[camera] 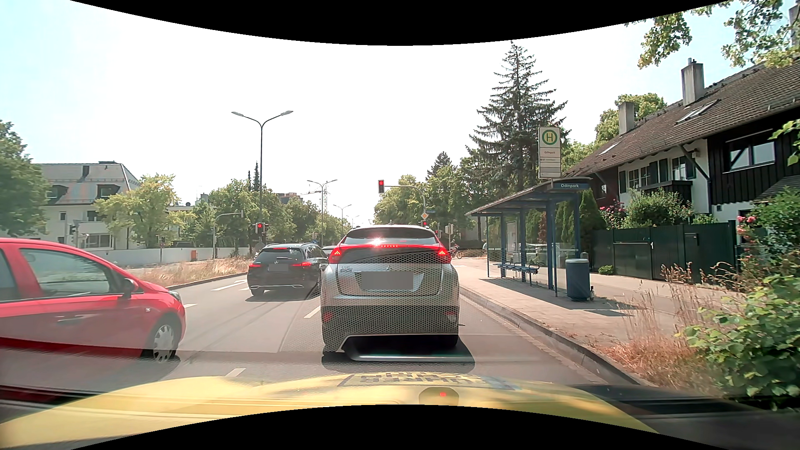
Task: Follow the waypoints while adhering to traffic rules and regulations
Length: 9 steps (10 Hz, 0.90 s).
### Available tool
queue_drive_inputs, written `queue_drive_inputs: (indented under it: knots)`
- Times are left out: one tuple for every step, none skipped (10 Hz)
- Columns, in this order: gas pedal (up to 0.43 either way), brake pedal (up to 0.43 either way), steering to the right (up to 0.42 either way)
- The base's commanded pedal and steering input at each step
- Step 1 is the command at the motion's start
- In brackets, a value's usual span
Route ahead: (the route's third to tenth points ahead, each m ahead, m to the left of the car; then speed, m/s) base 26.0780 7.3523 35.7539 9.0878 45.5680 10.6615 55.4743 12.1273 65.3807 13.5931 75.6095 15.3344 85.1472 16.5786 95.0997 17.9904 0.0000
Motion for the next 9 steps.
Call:
queue_drive_inputs:
  knots:
    - [0.0, 0.201, -0.015]
    - [0.0, 0.201, -0.014]
    - [0.0, 0.195, -0.015]
    - [0.0, 0.201, -0.014]
    - [0.0, 0.201, -0.015]
    - [0.0, 0.201, -0.014]
    - [0.0, 0.201, -0.015]
    - [0.0, 0.201, -0.015]
    - [0.0, 0.201, -0.015]
